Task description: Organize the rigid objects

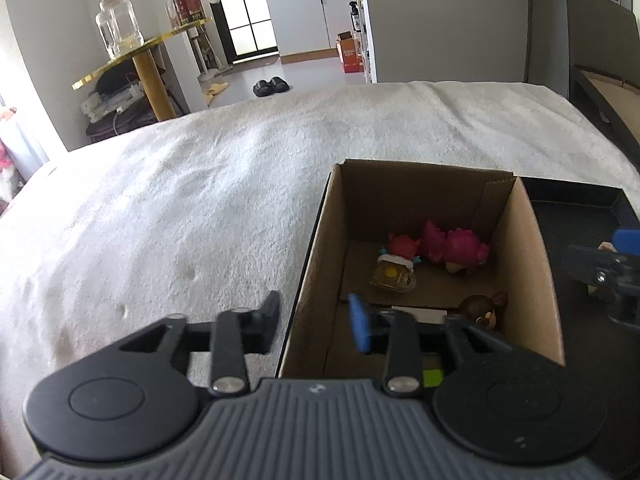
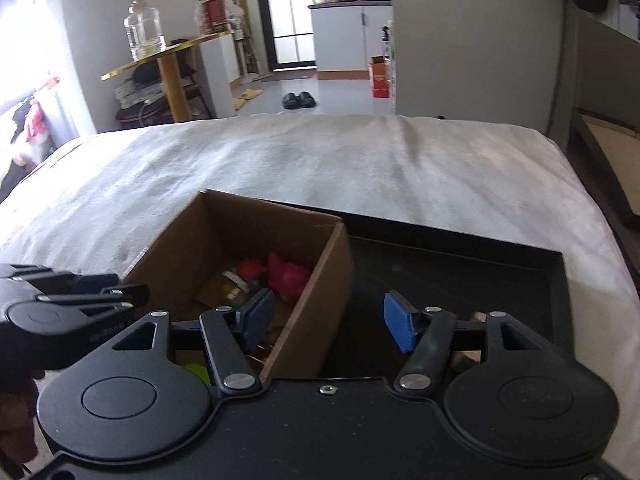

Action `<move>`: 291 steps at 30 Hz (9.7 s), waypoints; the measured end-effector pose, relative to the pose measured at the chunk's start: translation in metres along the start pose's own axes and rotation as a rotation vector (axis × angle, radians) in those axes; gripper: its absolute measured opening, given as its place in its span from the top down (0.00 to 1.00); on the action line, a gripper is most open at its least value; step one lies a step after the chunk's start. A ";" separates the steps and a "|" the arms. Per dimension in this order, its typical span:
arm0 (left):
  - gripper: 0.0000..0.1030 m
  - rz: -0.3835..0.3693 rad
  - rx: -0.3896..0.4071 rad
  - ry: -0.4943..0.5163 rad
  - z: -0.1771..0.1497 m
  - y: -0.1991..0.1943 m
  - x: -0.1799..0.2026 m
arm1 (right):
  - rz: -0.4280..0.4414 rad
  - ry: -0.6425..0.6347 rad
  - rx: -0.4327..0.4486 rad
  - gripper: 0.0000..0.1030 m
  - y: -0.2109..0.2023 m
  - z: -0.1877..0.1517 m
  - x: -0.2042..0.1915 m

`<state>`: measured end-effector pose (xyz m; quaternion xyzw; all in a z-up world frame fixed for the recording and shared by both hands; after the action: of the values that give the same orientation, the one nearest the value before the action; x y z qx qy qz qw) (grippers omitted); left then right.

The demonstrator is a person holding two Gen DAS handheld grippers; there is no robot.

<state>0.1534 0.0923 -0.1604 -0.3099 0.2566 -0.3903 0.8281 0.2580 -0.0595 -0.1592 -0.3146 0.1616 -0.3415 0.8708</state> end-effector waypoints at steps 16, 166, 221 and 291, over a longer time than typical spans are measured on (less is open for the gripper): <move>0.28 0.062 -0.014 0.095 0.004 0.008 0.031 | -0.126 0.122 -0.039 0.24 0.013 -0.027 0.059; 0.57 -0.066 -0.046 0.047 -0.002 -0.013 -0.005 | -0.018 0.145 -0.011 0.50 -0.027 -0.019 0.044; 0.06 -0.391 0.109 0.079 -0.009 -0.188 -0.041 | 0.030 0.094 0.111 0.00 -0.194 -0.018 0.034; 0.04 -0.433 0.055 0.023 -0.021 -0.202 -0.050 | 0.088 0.160 -0.008 0.00 -0.218 -0.035 0.007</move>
<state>0.0130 0.0239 -0.0211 -0.3305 0.1825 -0.5695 0.7301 0.1379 -0.2036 -0.0425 -0.2826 0.2457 -0.3265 0.8679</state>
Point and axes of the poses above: each gripper's, at about its wrist camera, not at the fingertips, and y roughly the way its jaws point, x to its right, z to its top, the point moved 4 cm from there along y, roughly the way its jaws point, and after that the axes turned 1 degree about -z, right-handed, at the moved point
